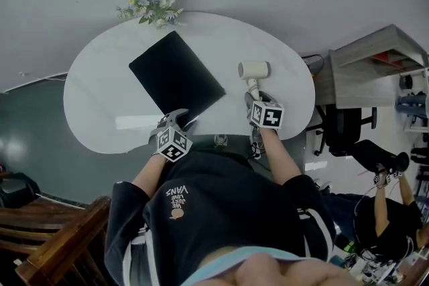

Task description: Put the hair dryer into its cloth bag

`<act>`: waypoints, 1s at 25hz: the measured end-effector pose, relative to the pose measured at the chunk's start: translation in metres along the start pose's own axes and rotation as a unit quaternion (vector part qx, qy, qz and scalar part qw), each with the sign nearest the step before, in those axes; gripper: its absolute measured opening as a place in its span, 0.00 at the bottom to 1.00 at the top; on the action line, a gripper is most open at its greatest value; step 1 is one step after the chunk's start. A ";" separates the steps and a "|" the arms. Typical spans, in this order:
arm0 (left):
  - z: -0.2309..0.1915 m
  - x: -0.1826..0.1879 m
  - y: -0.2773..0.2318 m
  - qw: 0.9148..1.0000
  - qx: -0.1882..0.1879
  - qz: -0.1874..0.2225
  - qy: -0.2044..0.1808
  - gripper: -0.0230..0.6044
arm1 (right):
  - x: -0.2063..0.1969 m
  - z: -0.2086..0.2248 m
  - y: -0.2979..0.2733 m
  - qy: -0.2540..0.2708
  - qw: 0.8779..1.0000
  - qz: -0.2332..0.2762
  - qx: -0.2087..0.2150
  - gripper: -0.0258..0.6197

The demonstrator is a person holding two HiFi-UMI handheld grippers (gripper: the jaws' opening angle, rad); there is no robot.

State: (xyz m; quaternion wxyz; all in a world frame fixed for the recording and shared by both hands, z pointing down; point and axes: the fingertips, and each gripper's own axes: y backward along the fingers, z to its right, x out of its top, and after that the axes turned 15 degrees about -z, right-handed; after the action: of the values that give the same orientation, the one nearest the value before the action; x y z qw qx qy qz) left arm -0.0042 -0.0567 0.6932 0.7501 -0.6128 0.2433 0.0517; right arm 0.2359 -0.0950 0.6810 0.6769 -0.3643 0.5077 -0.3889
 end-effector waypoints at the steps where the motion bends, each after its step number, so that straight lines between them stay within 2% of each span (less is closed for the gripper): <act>1: 0.000 -0.001 -0.002 1.000 -0.002 -0.004 -0.004 0.34 | -0.004 0.000 0.001 -0.005 1.000 0.000 0.004 0.39; 8: 0.002 -0.004 -0.009 0.999 -0.011 -0.024 -0.018 0.17 | -0.018 -0.004 0.016 -0.029 0.999 0.007 0.021 0.39; 12: 0.000 -0.005 -0.010 1.000 -0.013 -0.024 -0.012 0.10 | -0.023 -0.007 0.023 -0.039 0.999 0.013 0.032 0.39; 20: -0.017 0.005 0.002 0.998 -0.042 0.004 0.051 0.09 | -0.034 -0.024 0.033 -0.046 0.997 0.017 0.066 0.39; 25: -0.029 0.018 0.012 0.992 -0.061 0.029 0.111 0.09 | -0.037 -0.033 0.042 -0.056 0.994 0.024 0.088 0.39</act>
State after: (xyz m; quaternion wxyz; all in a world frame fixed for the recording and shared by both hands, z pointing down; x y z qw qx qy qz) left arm -0.0013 -0.0857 0.6712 0.6780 -0.6519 0.3391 0.0195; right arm 0.2033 -0.0474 0.6516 0.7431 -0.3122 0.4412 -0.3944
